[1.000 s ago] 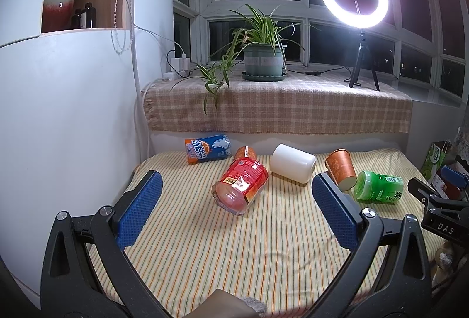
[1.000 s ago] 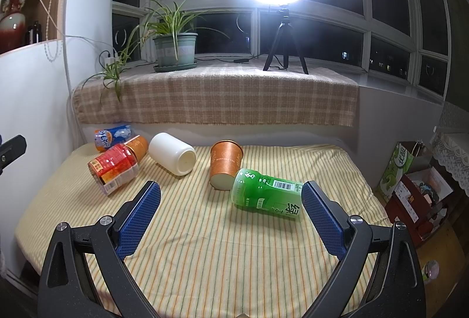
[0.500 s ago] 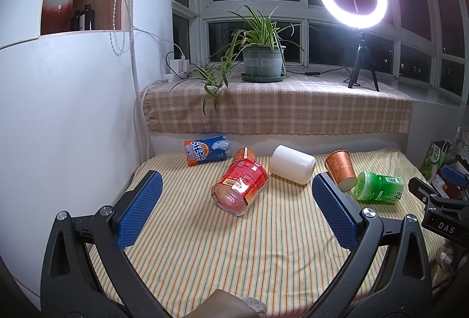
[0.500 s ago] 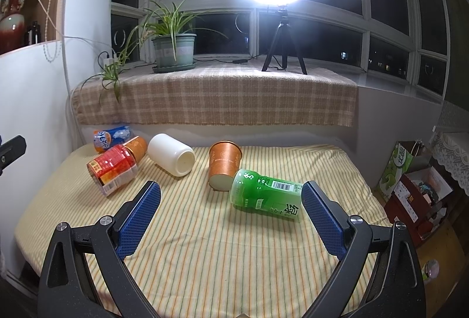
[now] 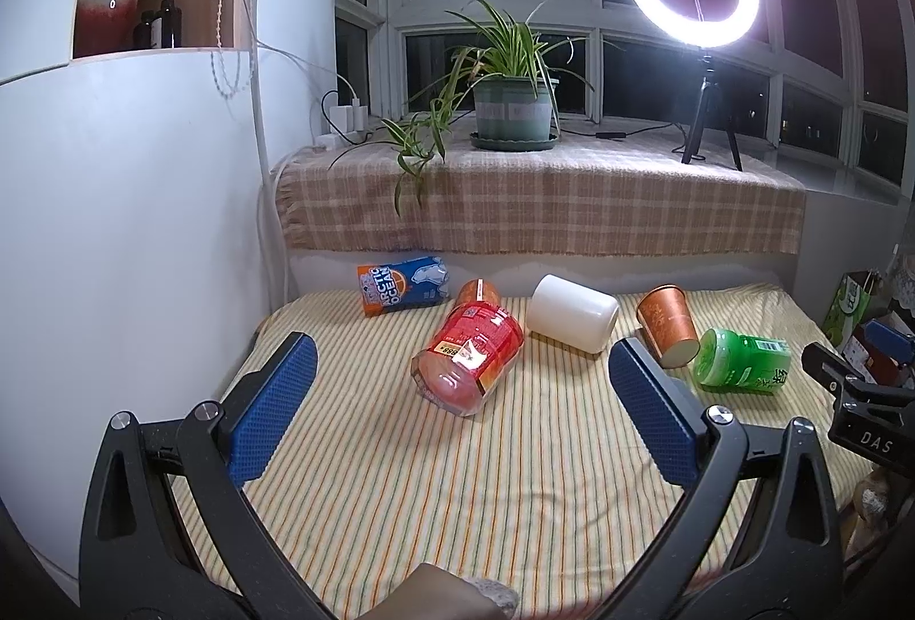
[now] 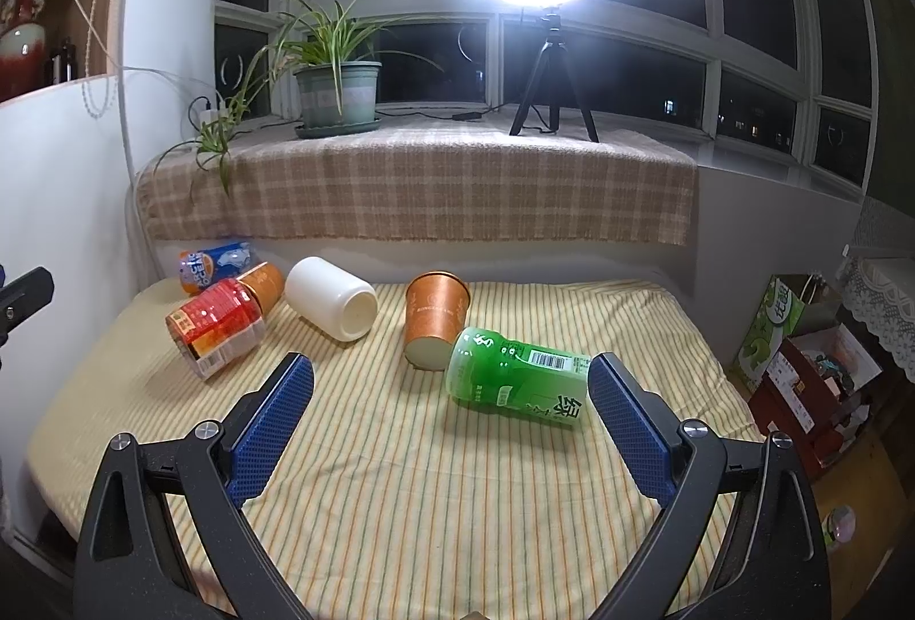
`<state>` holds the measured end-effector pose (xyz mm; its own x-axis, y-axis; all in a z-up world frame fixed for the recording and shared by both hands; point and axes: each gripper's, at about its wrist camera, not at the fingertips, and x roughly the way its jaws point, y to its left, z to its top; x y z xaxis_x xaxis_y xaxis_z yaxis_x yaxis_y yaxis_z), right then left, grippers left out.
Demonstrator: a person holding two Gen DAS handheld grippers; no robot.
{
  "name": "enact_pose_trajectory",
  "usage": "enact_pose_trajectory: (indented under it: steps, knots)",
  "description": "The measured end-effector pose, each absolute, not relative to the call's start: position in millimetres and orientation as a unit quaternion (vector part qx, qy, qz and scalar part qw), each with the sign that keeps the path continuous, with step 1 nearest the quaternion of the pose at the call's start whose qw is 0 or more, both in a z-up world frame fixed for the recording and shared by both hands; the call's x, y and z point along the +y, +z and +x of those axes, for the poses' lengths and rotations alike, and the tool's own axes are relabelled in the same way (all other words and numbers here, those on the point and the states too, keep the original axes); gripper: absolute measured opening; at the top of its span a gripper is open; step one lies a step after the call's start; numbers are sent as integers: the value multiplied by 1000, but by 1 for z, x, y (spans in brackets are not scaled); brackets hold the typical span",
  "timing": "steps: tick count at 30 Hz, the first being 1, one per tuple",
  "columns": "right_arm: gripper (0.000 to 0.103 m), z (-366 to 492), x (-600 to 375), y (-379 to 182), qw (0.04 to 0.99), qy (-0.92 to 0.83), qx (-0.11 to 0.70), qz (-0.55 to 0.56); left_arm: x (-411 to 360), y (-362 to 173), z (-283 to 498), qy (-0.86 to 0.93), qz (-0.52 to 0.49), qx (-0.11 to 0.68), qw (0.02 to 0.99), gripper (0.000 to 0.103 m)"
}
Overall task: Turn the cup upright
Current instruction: 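Move the left gripper to the orange patterned cup and close on it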
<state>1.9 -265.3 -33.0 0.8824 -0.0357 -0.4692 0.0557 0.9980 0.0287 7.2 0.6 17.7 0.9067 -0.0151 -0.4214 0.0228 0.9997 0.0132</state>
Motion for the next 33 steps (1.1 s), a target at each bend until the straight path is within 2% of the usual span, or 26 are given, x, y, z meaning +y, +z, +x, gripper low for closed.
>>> enact_pose_trajectory:
  steps: [8,17,26,33]
  knots:
    - [97,6,-263,-37,968,-25,249,18,10,7,18,-7,9,227,974,103]
    - [97,15,-267,-48,964,-30,265,21,35,-13,48,-38,33,281,958,103]
    - [97,22,-271,-61,959,-33,279,26,40,-25,106,-128,52,356,924,103]
    - [97,25,-272,-67,957,-37,286,25,41,-22,166,-152,20,392,907,103]
